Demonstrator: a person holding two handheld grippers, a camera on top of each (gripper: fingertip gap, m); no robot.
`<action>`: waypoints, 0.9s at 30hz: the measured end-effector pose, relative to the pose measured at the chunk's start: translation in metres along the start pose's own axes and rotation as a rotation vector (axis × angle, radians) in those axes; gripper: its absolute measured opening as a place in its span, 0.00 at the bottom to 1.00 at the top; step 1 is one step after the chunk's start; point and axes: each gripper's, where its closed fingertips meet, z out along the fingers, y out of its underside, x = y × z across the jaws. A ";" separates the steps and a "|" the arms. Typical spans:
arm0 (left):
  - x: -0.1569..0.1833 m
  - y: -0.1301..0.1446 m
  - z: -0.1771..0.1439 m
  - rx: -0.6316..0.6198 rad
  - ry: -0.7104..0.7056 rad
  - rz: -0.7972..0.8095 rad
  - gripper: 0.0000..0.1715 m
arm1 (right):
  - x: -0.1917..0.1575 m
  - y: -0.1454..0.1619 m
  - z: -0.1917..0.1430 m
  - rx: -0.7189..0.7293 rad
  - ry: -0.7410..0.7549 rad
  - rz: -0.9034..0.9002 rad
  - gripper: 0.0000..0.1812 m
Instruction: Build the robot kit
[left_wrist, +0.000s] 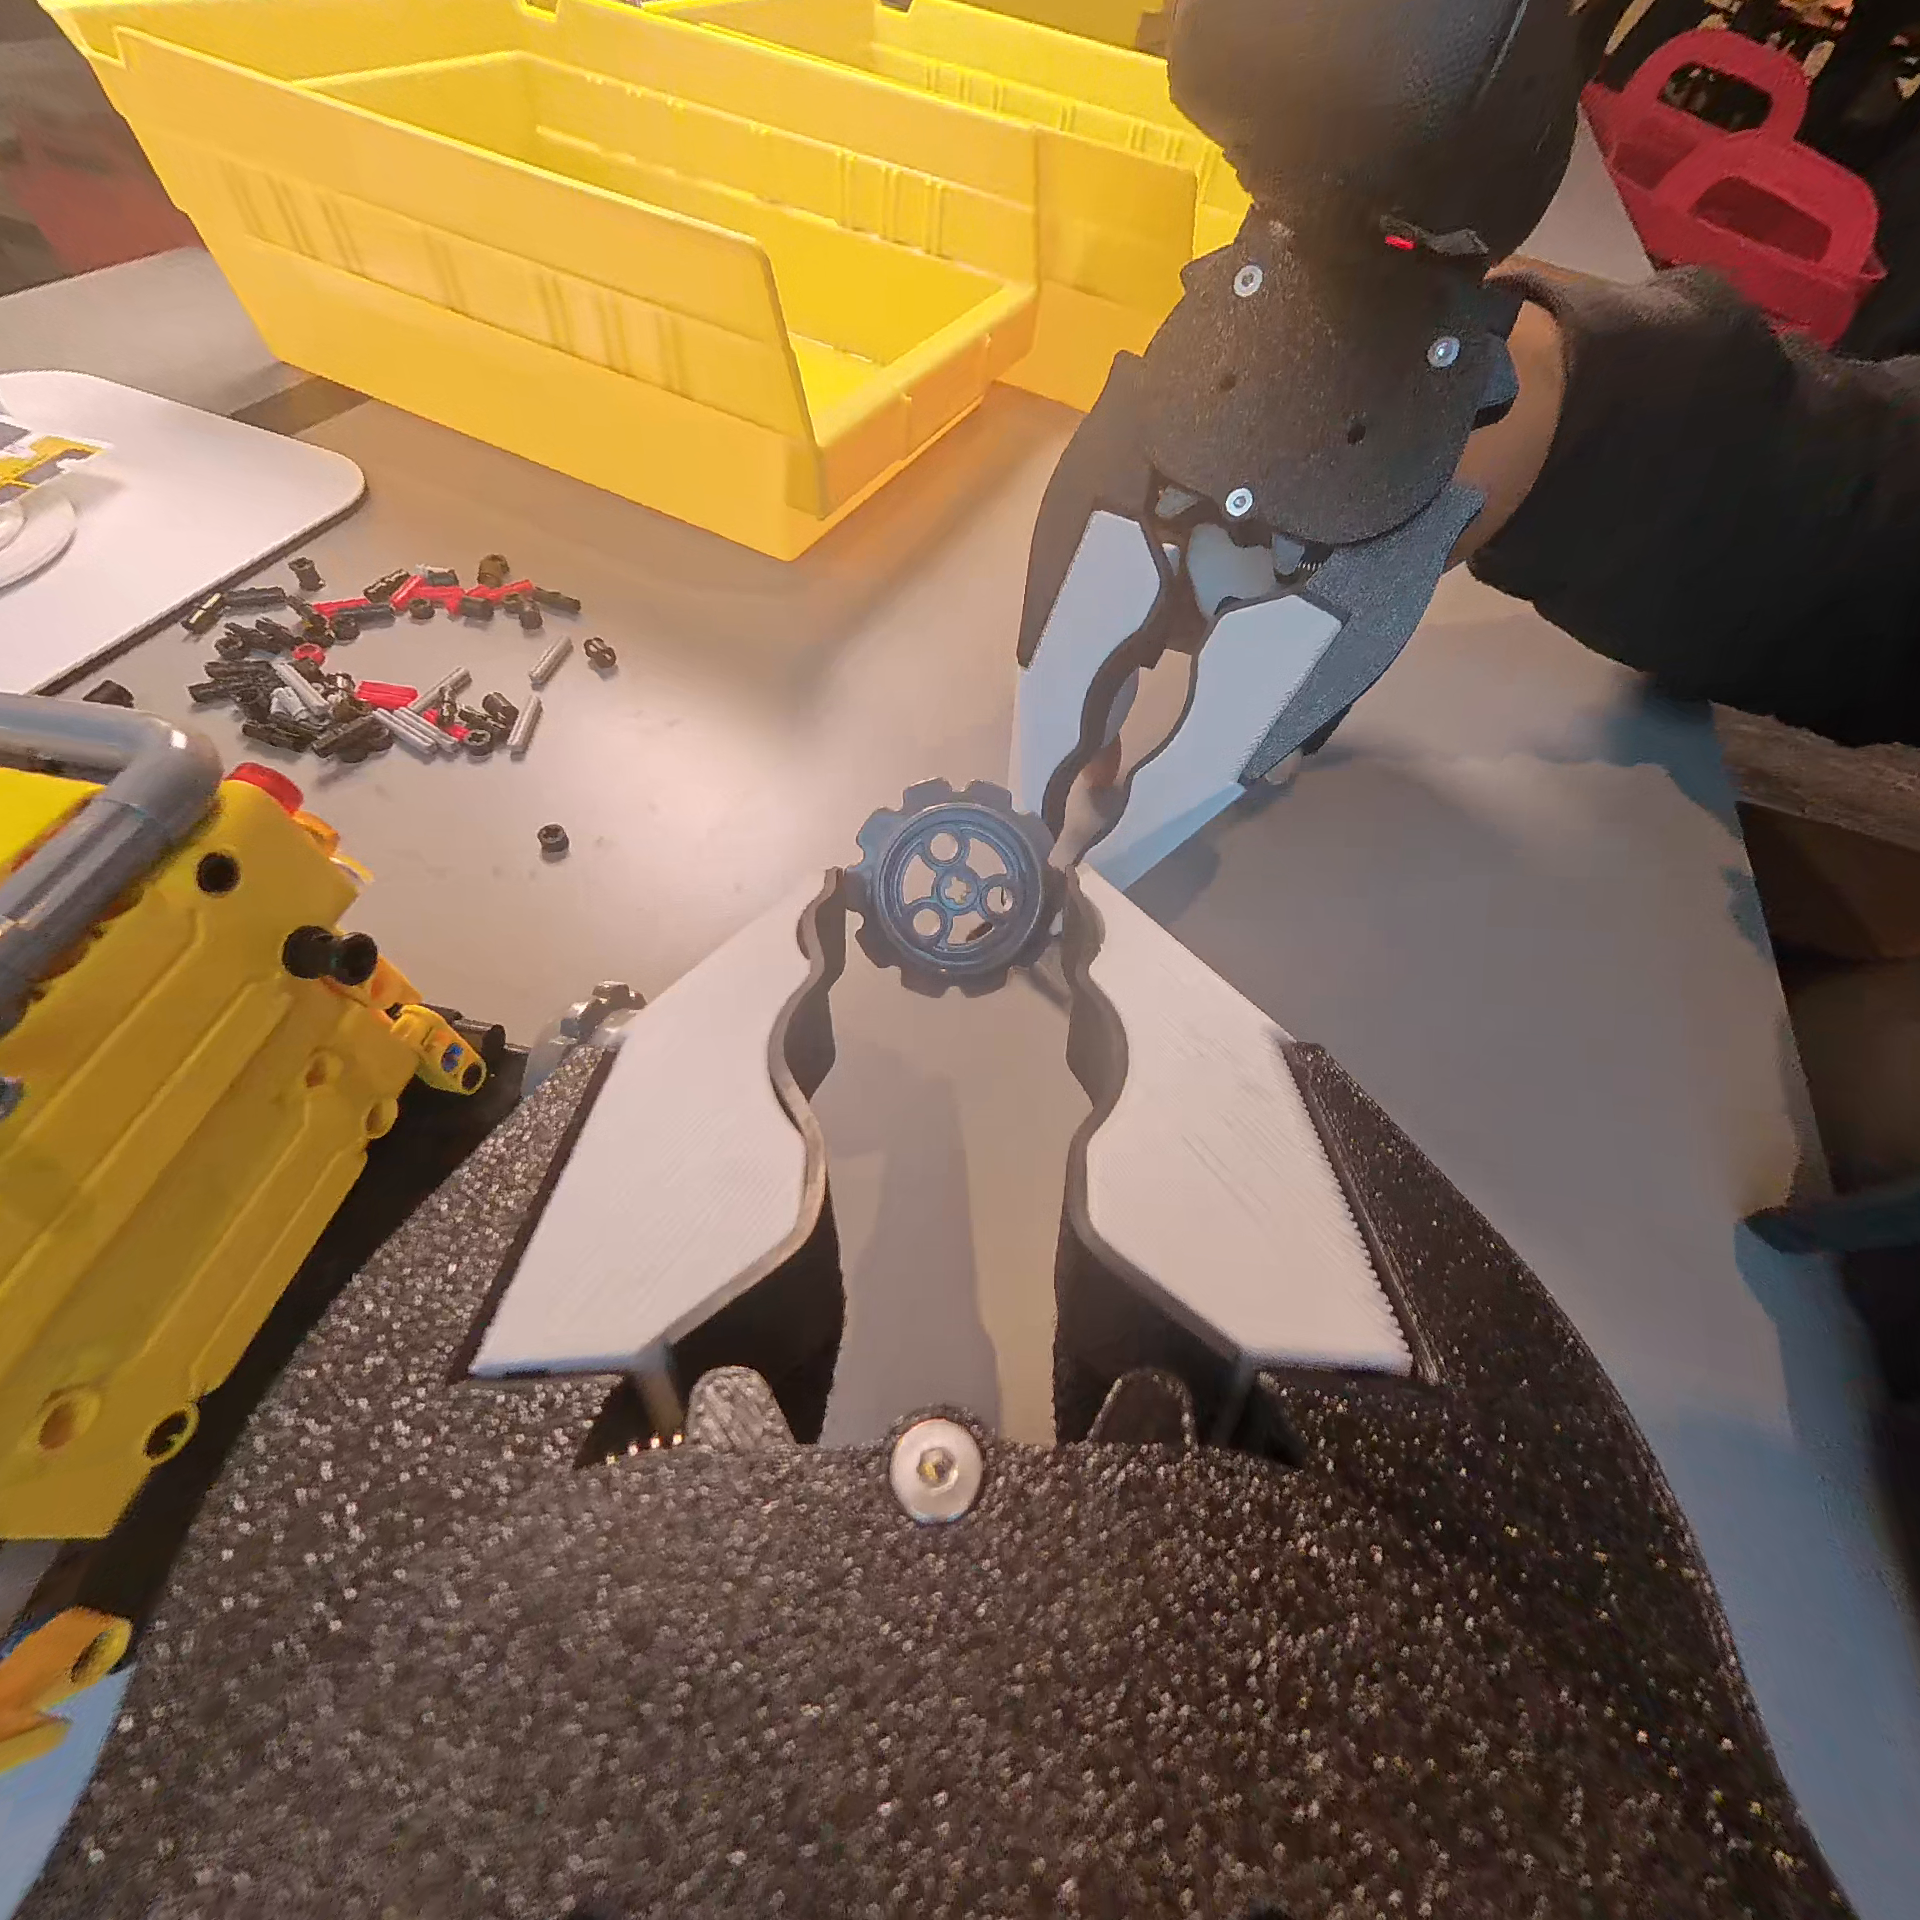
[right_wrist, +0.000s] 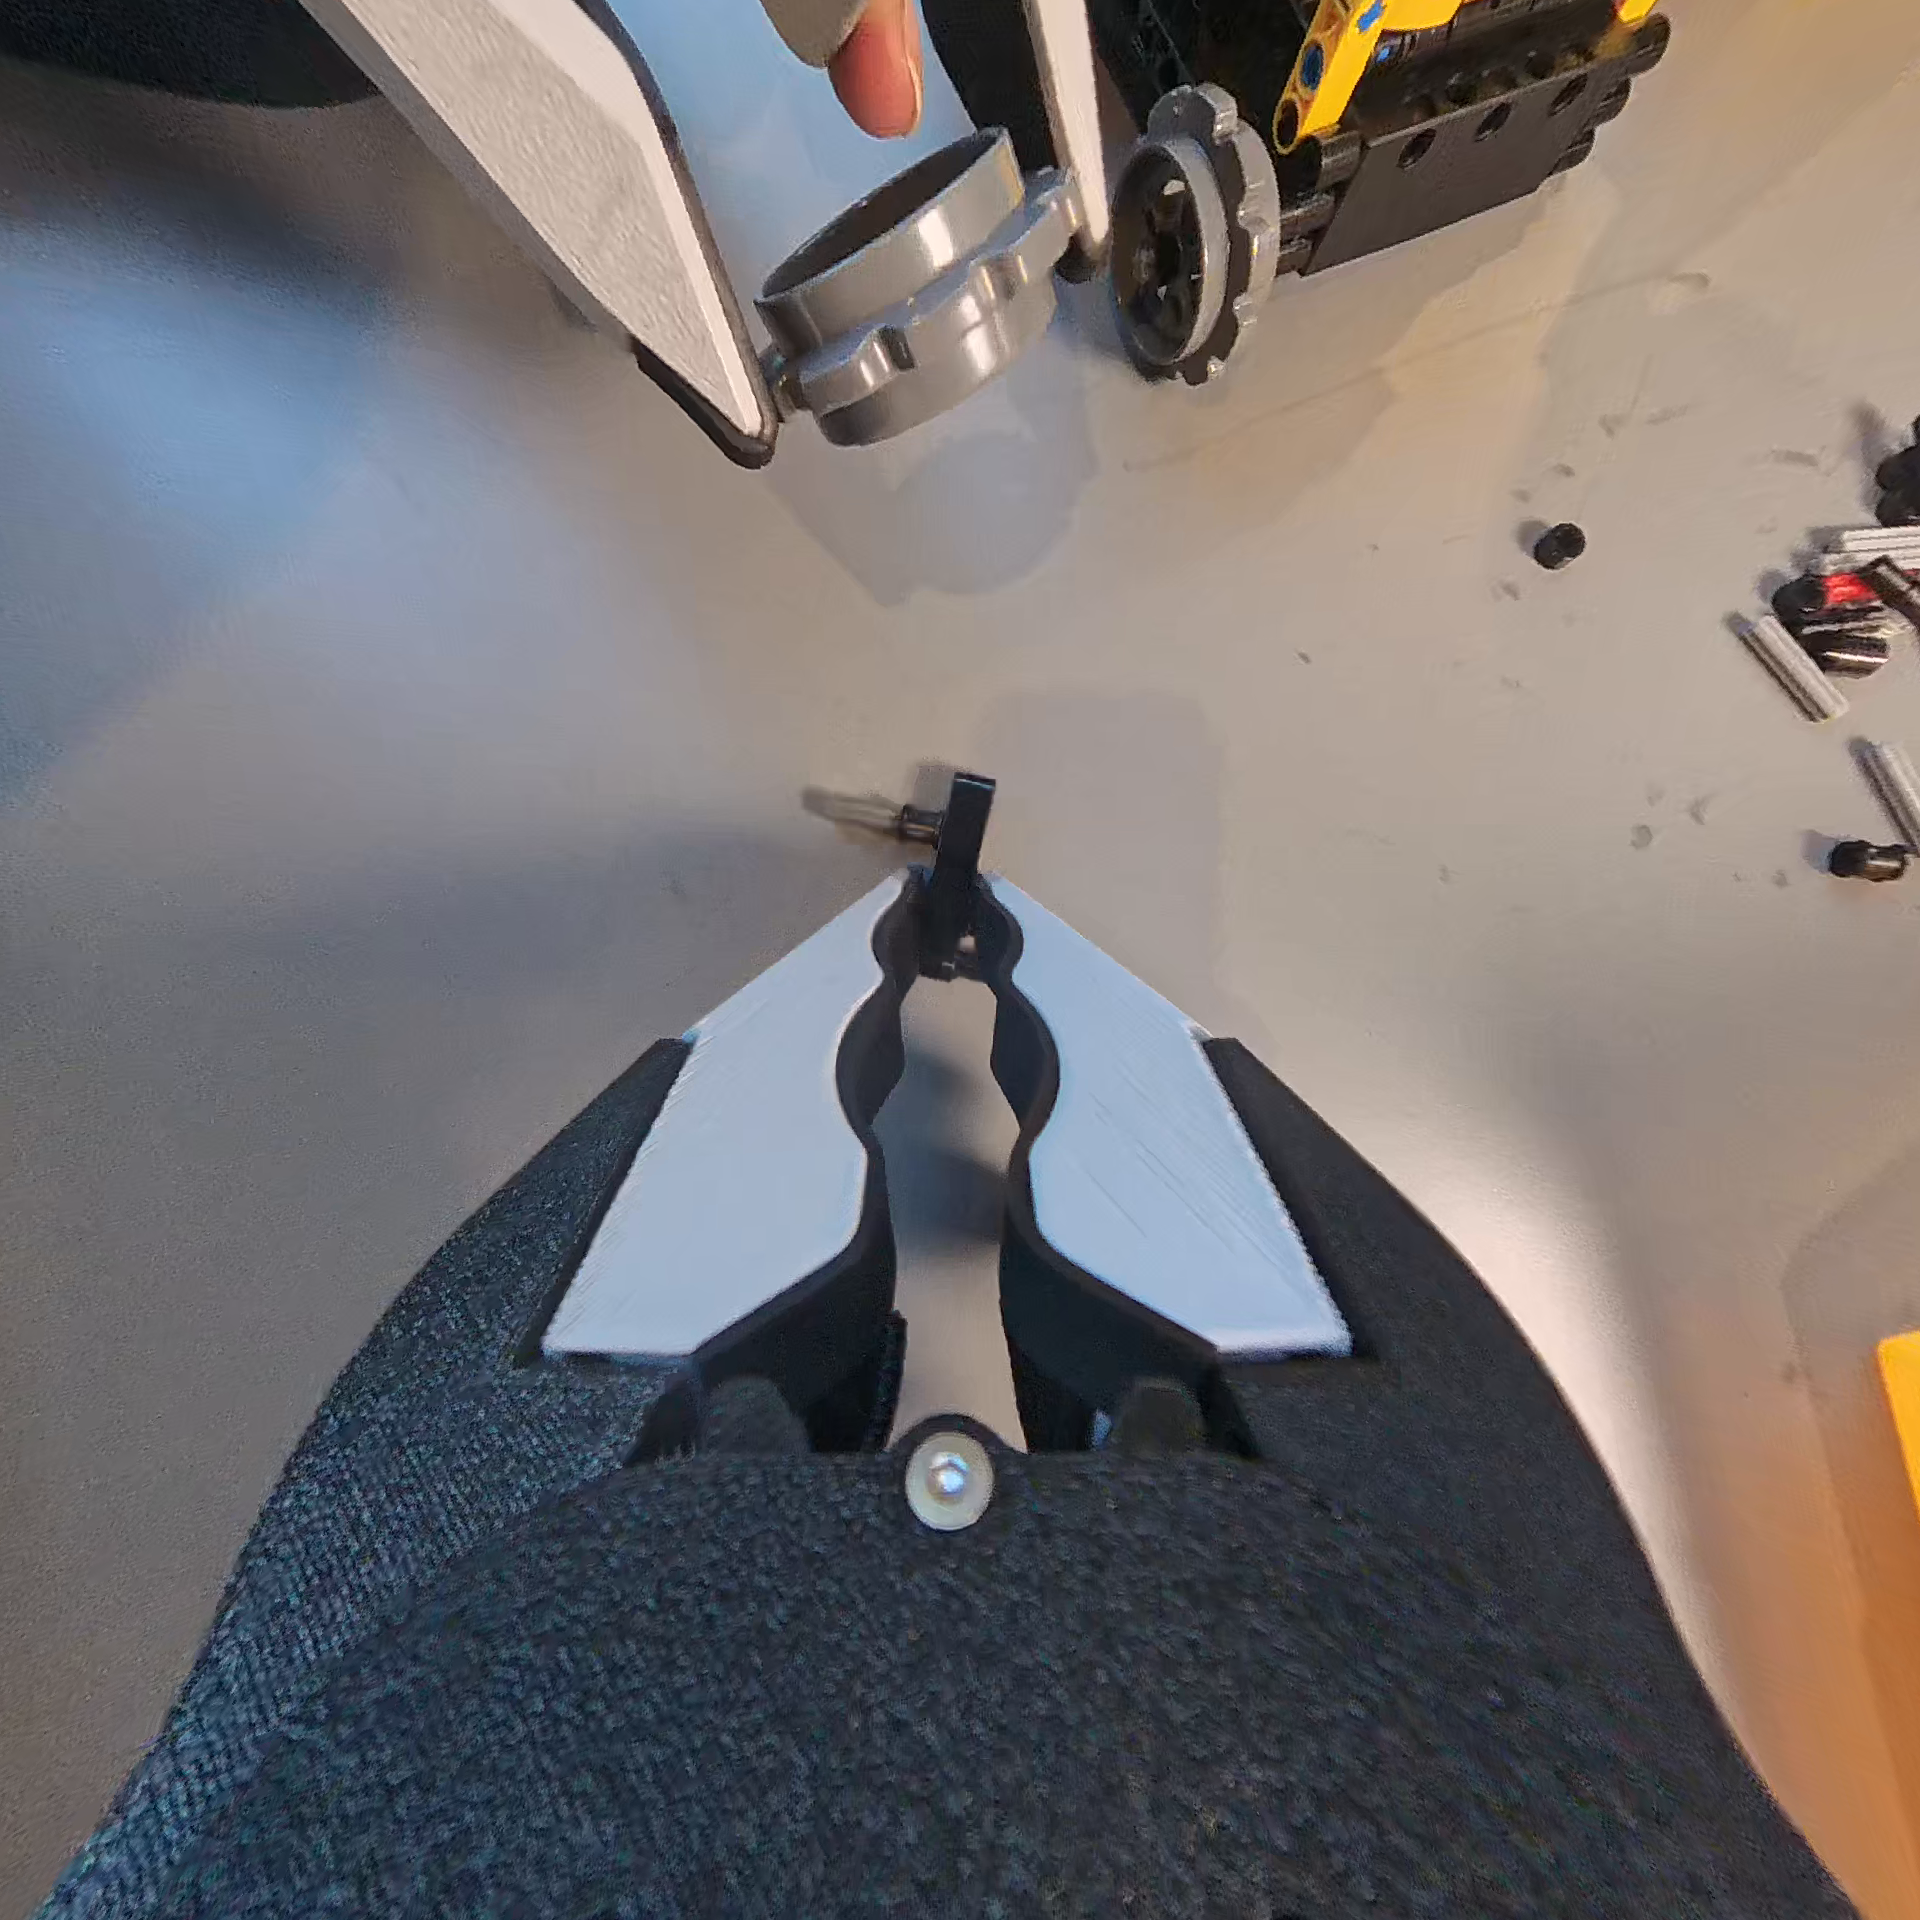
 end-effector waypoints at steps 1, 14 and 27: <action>0.000 -0.001 0.000 0.005 -0.005 0.005 0.23 | 0.001 -0.001 0.000 0.007 0.001 0.001 0.05; -0.002 -0.019 -0.006 0.097 -0.145 0.232 0.23 | 0.034 -0.054 -0.029 0.442 0.018 0.257 0.05; 0.002 -0.019 0.001 0.031 -0.323 0.604 0.23 | 0.019 -0.068 -0.026 0.541 -0.152 0.409 0.05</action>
